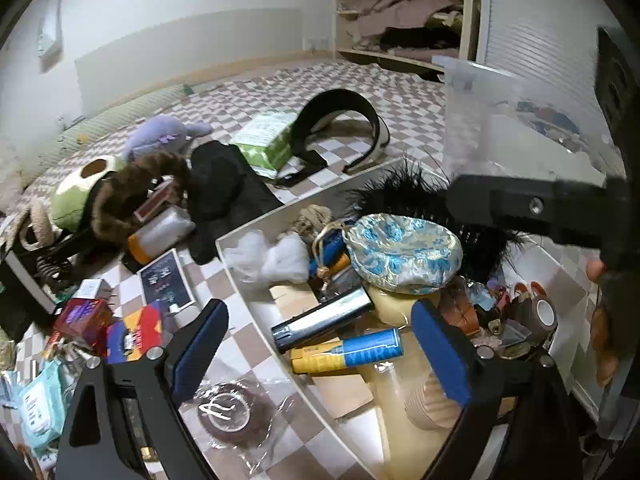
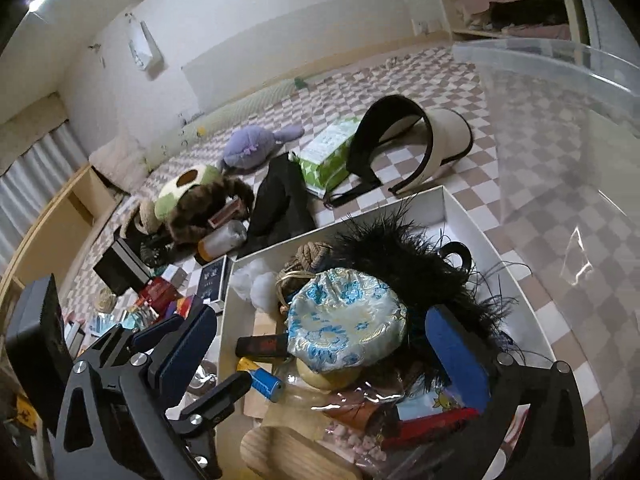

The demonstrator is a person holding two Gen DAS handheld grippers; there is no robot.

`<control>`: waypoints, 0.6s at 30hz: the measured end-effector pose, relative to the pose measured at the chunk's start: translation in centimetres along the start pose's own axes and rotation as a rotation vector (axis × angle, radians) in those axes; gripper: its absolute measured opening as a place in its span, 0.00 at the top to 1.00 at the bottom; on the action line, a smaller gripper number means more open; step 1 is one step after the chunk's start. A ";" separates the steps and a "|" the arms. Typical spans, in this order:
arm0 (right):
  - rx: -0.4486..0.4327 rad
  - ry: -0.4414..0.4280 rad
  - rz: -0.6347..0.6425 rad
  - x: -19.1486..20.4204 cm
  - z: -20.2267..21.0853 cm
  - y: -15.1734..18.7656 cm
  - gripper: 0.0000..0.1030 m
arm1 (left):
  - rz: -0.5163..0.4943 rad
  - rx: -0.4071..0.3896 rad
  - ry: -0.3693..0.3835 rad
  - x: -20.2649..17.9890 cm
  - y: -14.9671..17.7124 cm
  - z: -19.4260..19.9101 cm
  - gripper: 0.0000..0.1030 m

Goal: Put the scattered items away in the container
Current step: 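Open the left gripper dropping the bath puff while the right gripper releases the pouch into the tray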

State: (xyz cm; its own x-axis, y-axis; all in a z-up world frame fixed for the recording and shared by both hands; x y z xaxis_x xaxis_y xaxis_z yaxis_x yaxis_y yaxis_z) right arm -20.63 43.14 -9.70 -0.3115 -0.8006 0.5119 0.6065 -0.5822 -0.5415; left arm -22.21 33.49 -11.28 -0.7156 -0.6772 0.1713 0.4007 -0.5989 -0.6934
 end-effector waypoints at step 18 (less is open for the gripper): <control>-0.121 0.005 0.048 2.3 4.2 1.4 0.00 | 0.152 -0.183 0.006 3.2 -0.4 8.9 0.02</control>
State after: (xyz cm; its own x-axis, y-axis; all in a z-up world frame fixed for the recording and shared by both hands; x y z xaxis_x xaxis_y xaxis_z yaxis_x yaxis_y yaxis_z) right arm -17.39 41.08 -6.46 -0.2878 -0.8283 0.4807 0.5283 -0.5560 -0.6417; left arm -19.57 27.72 -4.20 -0.6588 -0.7506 0.0513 0.3941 -0.4024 -0.8263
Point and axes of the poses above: each gripper's, at about its wrist camera, not at the fingertips, and z roughly against the way its jaws point, x to its left, y to its underside, the point moved 10 cm from there along -z, roughly the way its jaws point, and after that the axes turned 15 degrees about -z, right-handed, at the moved point
